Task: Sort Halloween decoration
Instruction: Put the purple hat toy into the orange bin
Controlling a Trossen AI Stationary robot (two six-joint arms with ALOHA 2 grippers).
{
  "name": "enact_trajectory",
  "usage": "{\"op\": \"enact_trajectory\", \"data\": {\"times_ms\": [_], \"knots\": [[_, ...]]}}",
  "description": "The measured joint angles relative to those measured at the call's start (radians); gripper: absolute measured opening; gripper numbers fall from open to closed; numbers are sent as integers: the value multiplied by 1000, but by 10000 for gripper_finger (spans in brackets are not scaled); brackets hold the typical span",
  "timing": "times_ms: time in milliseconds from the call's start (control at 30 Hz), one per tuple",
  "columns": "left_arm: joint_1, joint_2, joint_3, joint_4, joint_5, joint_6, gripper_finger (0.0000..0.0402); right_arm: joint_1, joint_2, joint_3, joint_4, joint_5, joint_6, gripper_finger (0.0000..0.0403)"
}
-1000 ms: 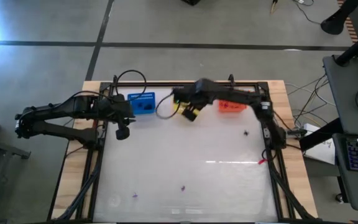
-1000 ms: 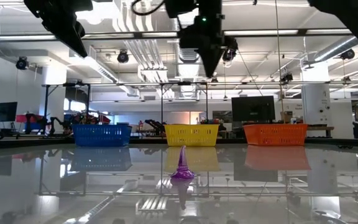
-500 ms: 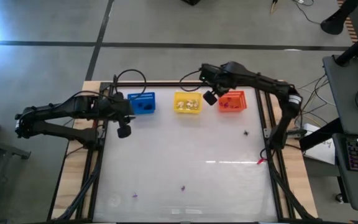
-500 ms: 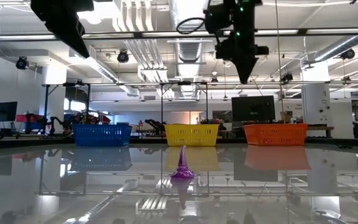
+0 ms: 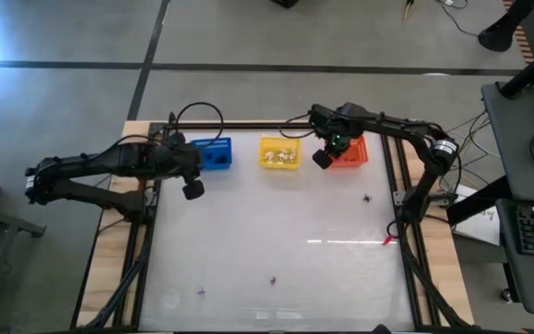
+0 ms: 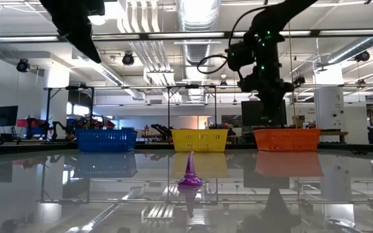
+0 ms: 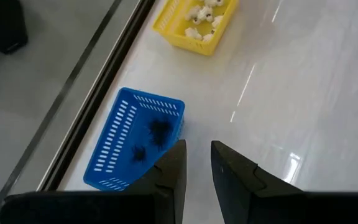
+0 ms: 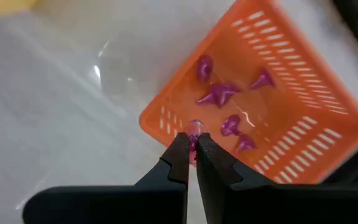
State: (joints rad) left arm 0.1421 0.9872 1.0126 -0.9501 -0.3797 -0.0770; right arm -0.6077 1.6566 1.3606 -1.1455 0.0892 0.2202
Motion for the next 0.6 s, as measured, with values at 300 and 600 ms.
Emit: {"op": "enact_trajectory", "data": {"times_ms": [300, 600], "knots": [[0, 35, 0, 0, -2, -38, 57, -7, 0, -58, 37, 85, -11, 25], [0, 31, 18, -4, -1, -38, 57, -8, 0, -44, 52, 121, -11, 87]]}}
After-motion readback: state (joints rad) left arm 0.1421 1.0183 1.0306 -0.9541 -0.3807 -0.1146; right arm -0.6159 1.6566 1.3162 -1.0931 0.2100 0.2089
